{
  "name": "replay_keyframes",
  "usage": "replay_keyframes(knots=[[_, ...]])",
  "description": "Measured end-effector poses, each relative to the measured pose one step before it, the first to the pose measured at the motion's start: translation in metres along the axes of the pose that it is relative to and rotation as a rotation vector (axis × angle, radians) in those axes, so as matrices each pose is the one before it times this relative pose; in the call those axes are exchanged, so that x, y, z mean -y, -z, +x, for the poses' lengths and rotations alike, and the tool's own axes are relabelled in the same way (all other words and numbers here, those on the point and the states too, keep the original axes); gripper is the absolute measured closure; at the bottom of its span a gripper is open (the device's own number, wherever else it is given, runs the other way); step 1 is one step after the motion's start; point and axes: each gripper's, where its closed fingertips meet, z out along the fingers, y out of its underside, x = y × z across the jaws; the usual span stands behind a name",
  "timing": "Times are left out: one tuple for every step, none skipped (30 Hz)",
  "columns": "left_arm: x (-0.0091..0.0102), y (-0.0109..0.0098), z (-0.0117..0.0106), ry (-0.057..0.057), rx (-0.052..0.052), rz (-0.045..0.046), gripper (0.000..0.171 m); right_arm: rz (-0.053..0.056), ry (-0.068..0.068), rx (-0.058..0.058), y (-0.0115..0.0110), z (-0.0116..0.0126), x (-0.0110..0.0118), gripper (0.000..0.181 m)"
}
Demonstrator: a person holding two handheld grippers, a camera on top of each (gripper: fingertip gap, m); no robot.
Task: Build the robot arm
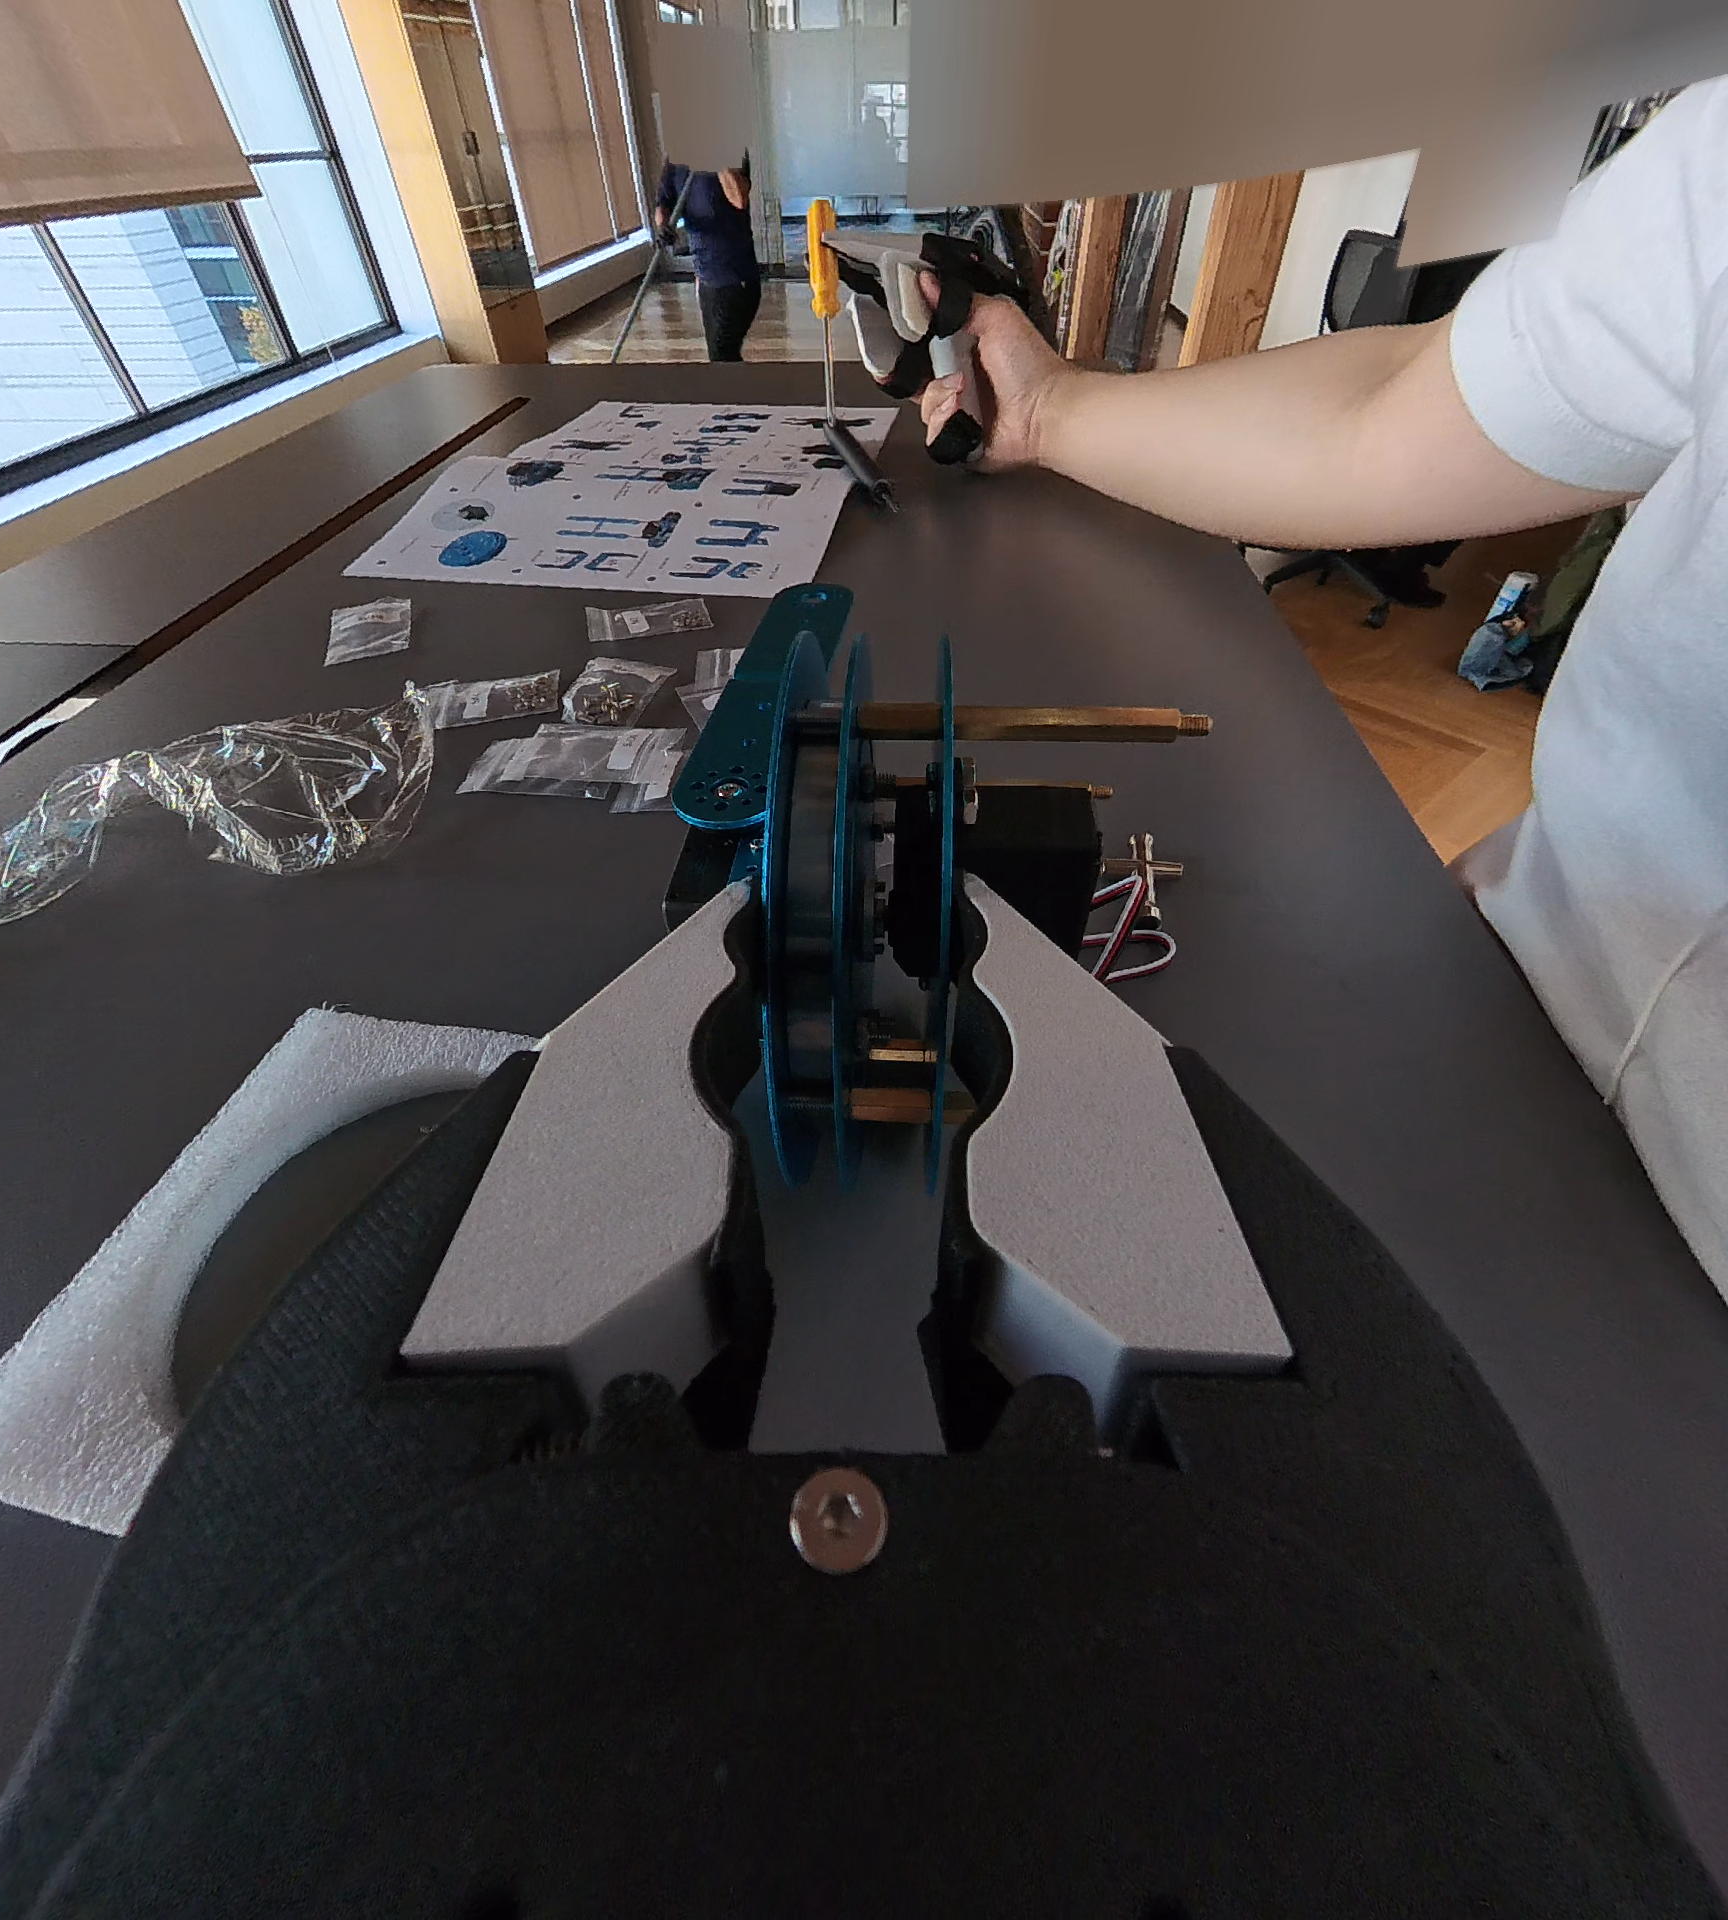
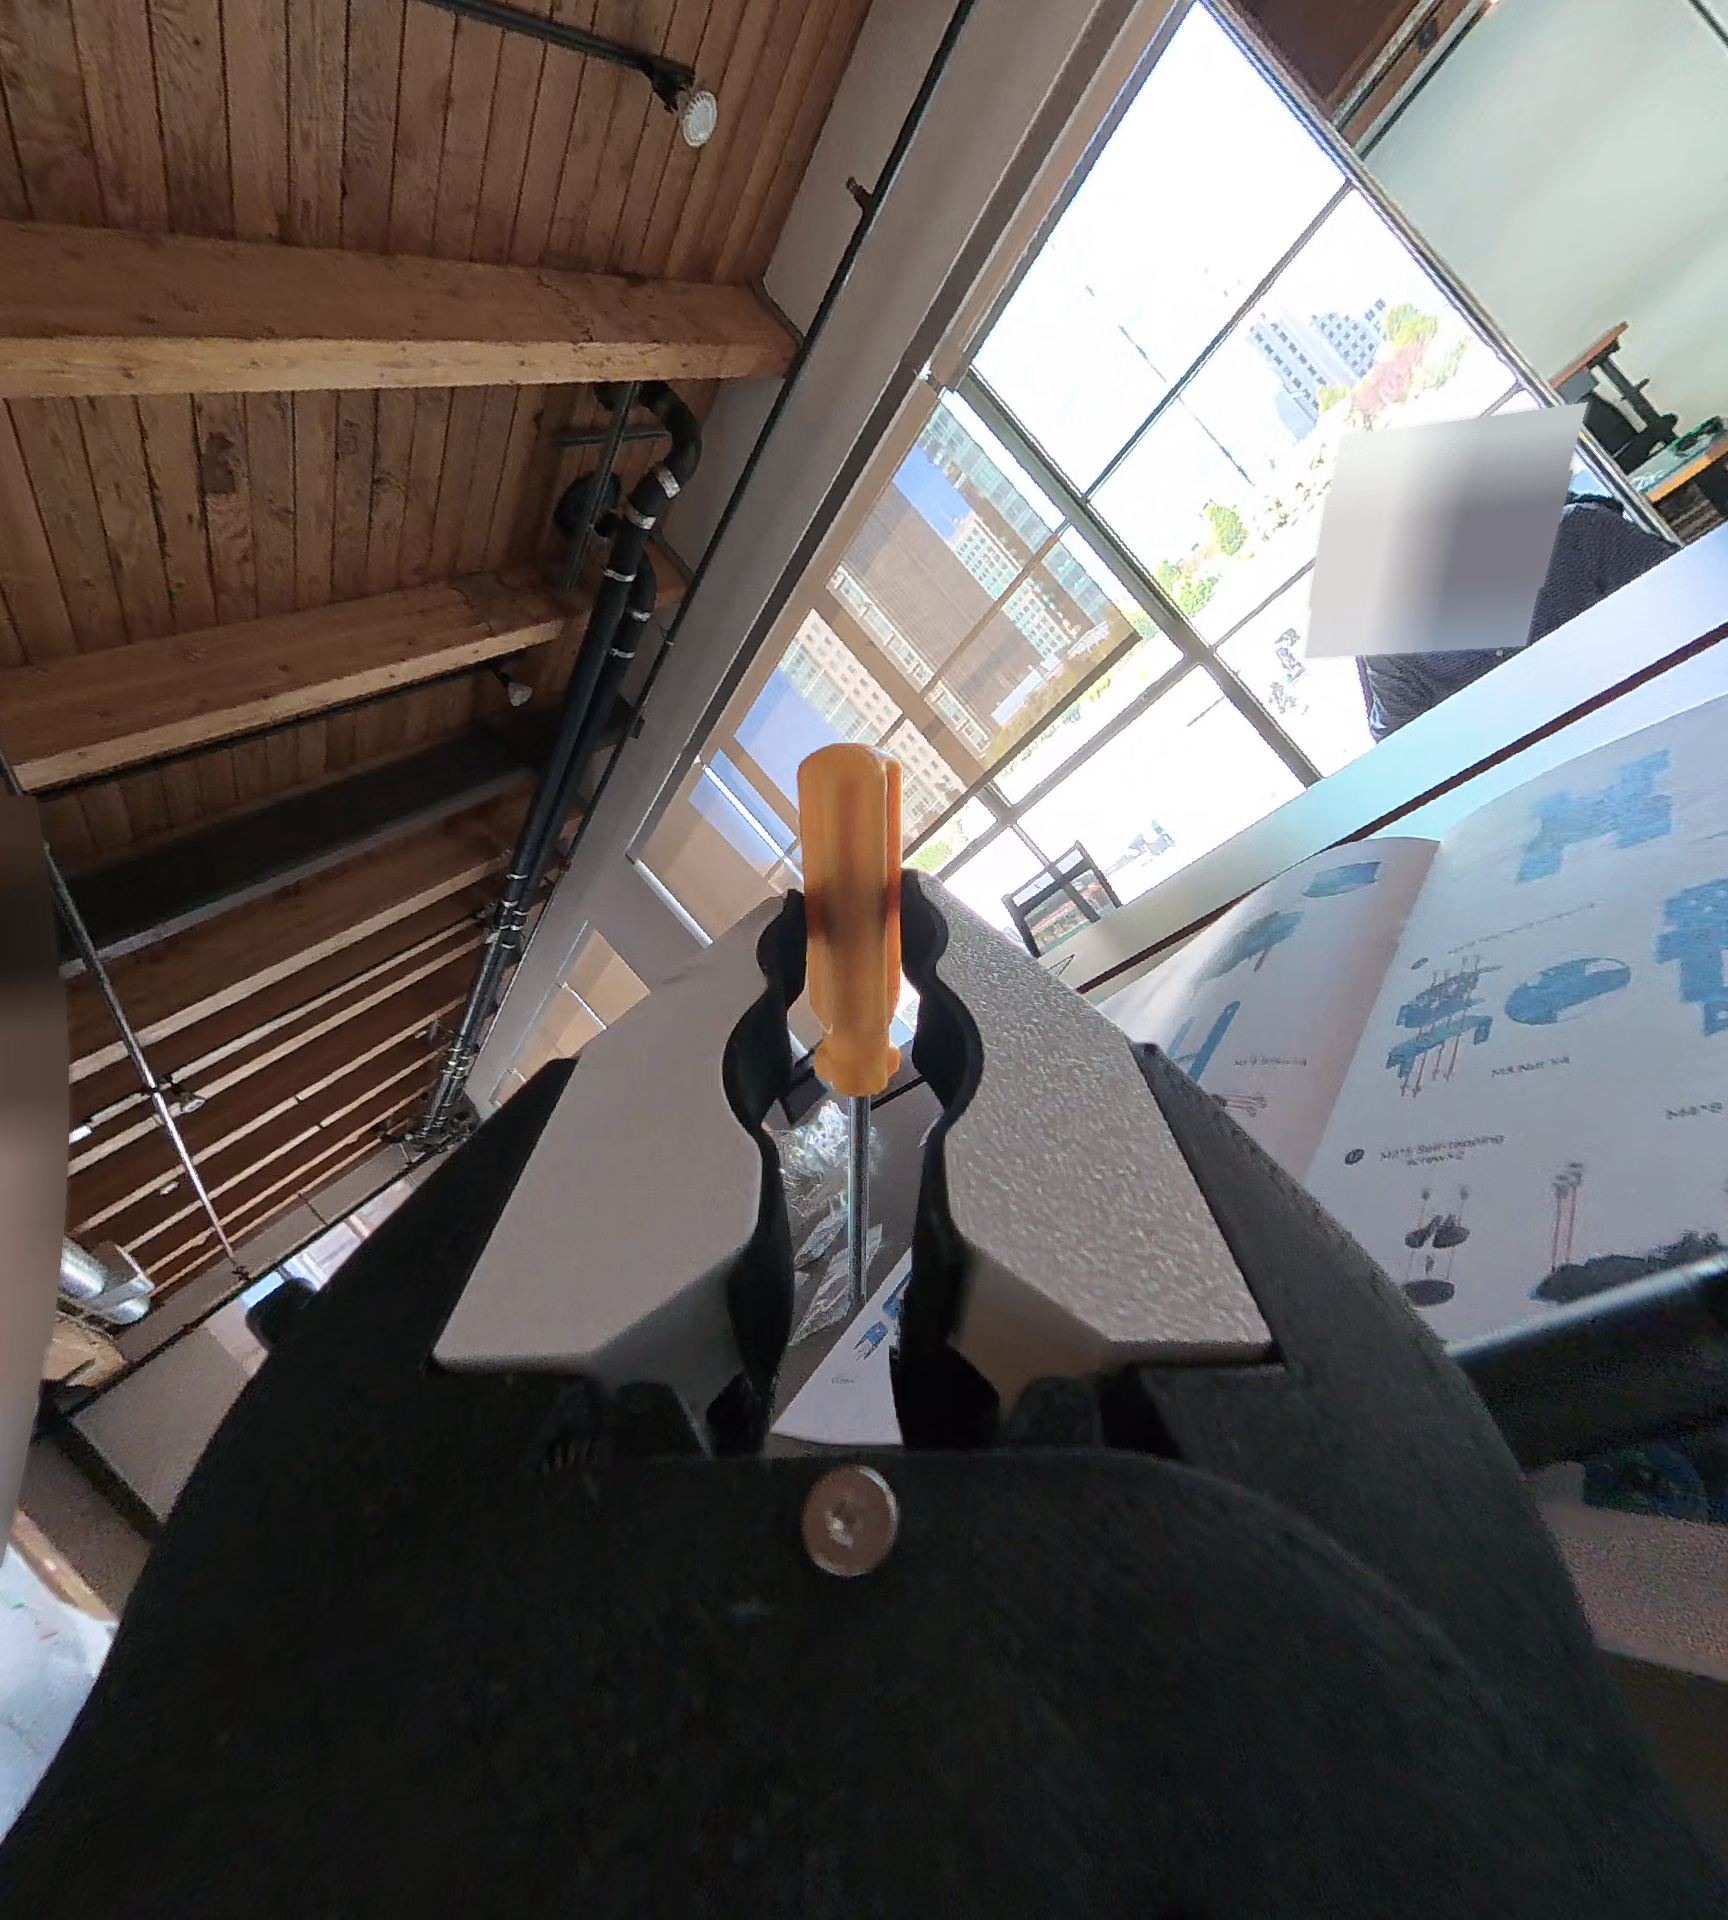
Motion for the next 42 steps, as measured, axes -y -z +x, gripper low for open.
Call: replay_keyframes(knots=[[-0.00012, 0.00018, 0.00004, 0.0001, 0.0001, 0.00018, 0.139, -0.0008, 0.0008, 0.0005, -0.00278, 0.00065, -0.00105, 0.165], [-0.00004, 0.00018, -0.00003, 0.0010, -0.0005, 0.00089, 0.139, -0.0028, -0.0032, 0.0039, -0.00240, 0.00015, -0.00123, 0.165], [-0.00014, 0.00007, 0.00003, 0.0005, -0.0009, 0.00070, 0.139, -0.0042, -0.0023, 0.0005, -0.00194, 0.00047, -0.00127, 0.165], [-0.00002, 0.00022, -0.00009, 0.0000, -0.0012, 0.00030, 0.139, -0.0061, 0.0002, -0.0052, -0.00146, 0.00104, -0.00141, 0.165], [-0.00005, 0.00000, -0.00005, -0.0001, -0.0012, 0.00047, 0.139, -0.0034, 0.0023, -0.0041, -0.00099, 0.00061, -0.00074, 0.165], [0.00006, 0.00003, 0.00004, 0.0001, -0.0011, 0.00055, 0.139, -0.0026, -0.0012, -0.0016, -0.00061, 0.00038, -0.00061, 0.165], [0.00002, -0.00003, 0.00001, -0.0004, -0.0010, 0.00015, 0.139, -0.0039, -0.0027, -0.0022, -0.00032, 0.00053, -0.00063, 0.165], [0.00007, -0.00007, 0.00000, -0.0007, -0.0009, -0.00034, 0.139, -0.0023, -0.0002, -0.0049, -0.00024, 0.00084, -0.00039, 0.165], [0.00001, -0.00003, -0.00001, -0.0007, -0.0010, 0.00005, 0.139, -0.0018, 0.0014, -0.0064, -0.00014, 0.00086, -0.00039, 0.165], [0.00015, -0.00004, -0.00005, -0.0002, -0.0011, 0.00031, 0.139, -0.0029, 0.0007, -0.0054, -0.00033, 0.00080, -0.00042, 0.165], [0.00004, 0.00005, 0.00006, 0.0001, -0.0012, 0.00041, 0.139, -0.0038, 0.0019, -0.0026, -0.00041, 0.00034, -0.00062, 0.165], [-0.00003, -0.00002, -0.00005, 0.0001, -0.0010, -0.00029, 0.139, -0.0043, 0.0011, -0.0028, -0.00049, 0.00048, -0.00072, 0.165], [-0.00006, 0.00011, -0.00001, -0.0003, -0.0003, -0.00027, 0.139, -0.0031, 0.0000, -0.0014, -0.00023, 0.00029, -0.00044, 0.165], [-0.00008, 0.00007, 0.00003, -0.0002, 0.0002, 0.00032, 0.139, 0.0002, 0.0020, -0.0001, 0.00005, -0.00008, -0.00002, 0.165], [-0.00004, 0.00011, -0.00003, 0.0003, 0.0002, -0.00015, 0.139, 0.0027, 0.0015, -0.0016, 0.00021, 0.00019, 0.00030, 0.165], [-0.00013, 0.00017, 0.00002, -0.0001, 0.0003, -0.00077, 0.139, 0.0024, 0.0007, -0.0012, 0.00032, 0.00019, 0.00026, 0.165], [-0.00011, 0.00018, 0.00003, -0.0007, 0.0007, -0.00060, 0.139, 0.0009, 0.0019, 0.0006, 0.00017, -0.00013, 0.00007, 0.165], [-0.00017, 0.00012, 0.00001, 0.0003, 0.0006, -0.00037, 0.139, -0.0017, 0.0012, 0.0001, 0.00000, -0.00011, -0.00018, 0.165], [-0.00009, 0.00015, 0.00003, 0.0002, 0.0005, -0.00050, 0.139, -0.0031, 0.0008, -0.0004, -0.00019, 0.00007, -0.00039, 0.165], [-0.00008, 0.00025, 0.00004, -0.0006, 0.0005, -0.00025, 0.139, -0.0028, 0.0030, -0.0007, -0.00012, -0.00025, -0.00037, 0.165], [-0.00010, -0.00002, -0.00004, 0.0002, 0.0004, 0.00001, 0.139, -0.0034, 0.0053, -0.0027, -0.00019, -0.00008, -0.00062, 0.165], [-0.00002, 0.00003, 0.00008, 0.0007, 0.0005, -0.00009, 0.139, -0.0055, 0.0087, -0.0055, 0.00004, -0.00062, -0.00052, 0.165], [-0.00004, 0.00015, -0.00001, -0.0003, 0.0012, -0.00009, 0.139, -0.0205, 0.0221, -0.0117, 0.00130, -0.00109, -0.00206, 0.165], [-0.00007, 0.00016, -0.00004, -0.0006, 0.0012, -0.00029, 0.139, -0.0440, 0.0366, -0.0248, 0.00342, -0.00024, -0.00447, 0.165], [-0.00025, 0.00026, 0.00008, 0.0001, 0.0006, -0.00074, 0.138, -0.0391, 0.0401, -0.0368, 0.00574, 0.00194, -0.00424, 0.165], [-0.00009, 0.00015, 0.00002, -0.0005, 0.0001, -0.00043, 0.139, -0.0159, 0.0263, -0.0262, 0.00745, 0.00210, -0.00174, 0.165], [-0.00009, 0.00005, -0.00002, -0.0007, -0.0002, -0.00065, 0.139, 0.0012, 0.0123, -0.0021, 0.00725, -0.00055, 0.00080, 0.165], [0.00008, -0.00014, 0.00004, -0.0009, -0.0004, -0.00046, 0.139, 0.0128, 0.0317, 0.0036, 0.00633, -0.00288, 0.00298, 0.165], [0.00022, -0.00033, 0.00001, 0.0002, -0.0009, 0.00035, 0.139, 0.0151, 0.0484, -0.0060, 0.00494, -0.00244, 0.00300, 0.165], [0.00026, -0.00027, 0.00007, 0.0007, -0.0013, 0.00080, 0.139, 0.0146, 0.0414, -0.0066, 0.00324, -0.00173, 0.00255, 0.165], [0.00022, -0.00016, 0.00005, 0.0005, -0.0014, 0.00067, 0.139, 0.0150, 0.0270, 0.0017, 0.00198, -0.00219, 0.00239, 0.165], [0.00012, -0.00018, 0.00001, 0.0002, -0.0012, 0.00062, 0.139, 0.0113, 0.0293, 0.0008, 0.00137, -0.00220, 0.00175, 0.165], [0.00013, -0.00004, -0.00010, 0.0006, -0.0012, 0.00103, 0.139, 0.0168, 0.0417, 0.0002, 0.00082, -0.00335, 0.00195, 0.165], [0.00001, 0.00012, -0.00002, 0.0015, -0.0016, 0.00119, 0.139, 0.0105, 0.0418, 0.0004, 0.00037, -0.00391, 0.00084, 0.165], [-0.00001, 0.00003, -0.00007, 0.0018, -0.0017, 0.00082, 0.139, 0.0040, 0.0372, -0.0013, 0.00022, -0.00365, 0.00029, 0.165], [-0.00008, 0.00012, 0.00003, 0.0012, -0.0006, 0.00041, 0.139, 0.0030, 0.0269, -0.0022, 0.00008, -0.00331, 0.00064, 0.165], [-0.00010, 0.00008, -0.00002, 0.0001, 0.0008, 0.00018, 0.139, -0.0038, 0.0110, 0.0018, 0.00024, -0.00375, 0.00090, 0.165], [-0.00009, 0.00008, -0.00001, -0.0001, 0.0014, -0.00059, 0.139, -0.0072, 0.0048, 0.0097, 0.00072, -0.00496, 0.00184, 0.165], [-0.00015, 0.00020, -0.00003, -0.0004, 0.0012, -0.00089, 0.139, -0.0220, 0.0029, 0.0026, 0.00196, -0.00467, 0.00173, 0.165], [-0.00012, 0.00016, -0.00003, -0.0006, 0.0004, -0.00064, 0.139, -0.0321, 0.0203, -0.0067, 0.00379, -0.00439, 0.00231, 0.165], [-0.00008, 0.00006, 0.00007, -0.0010, -0.0003, -0.00054, 0.139, -0.0410, 0.0313, -0.0271, 0.00581, -0.00135, 0.00254, 0.165], [-0.00002, -0.00009, 0.00000, -0.0010, -0.0002, -0.00115, 0.139, -0.0492, 0.0353, -0.0369, 0.00793, 0.00073, 0.00207, 0.165]])
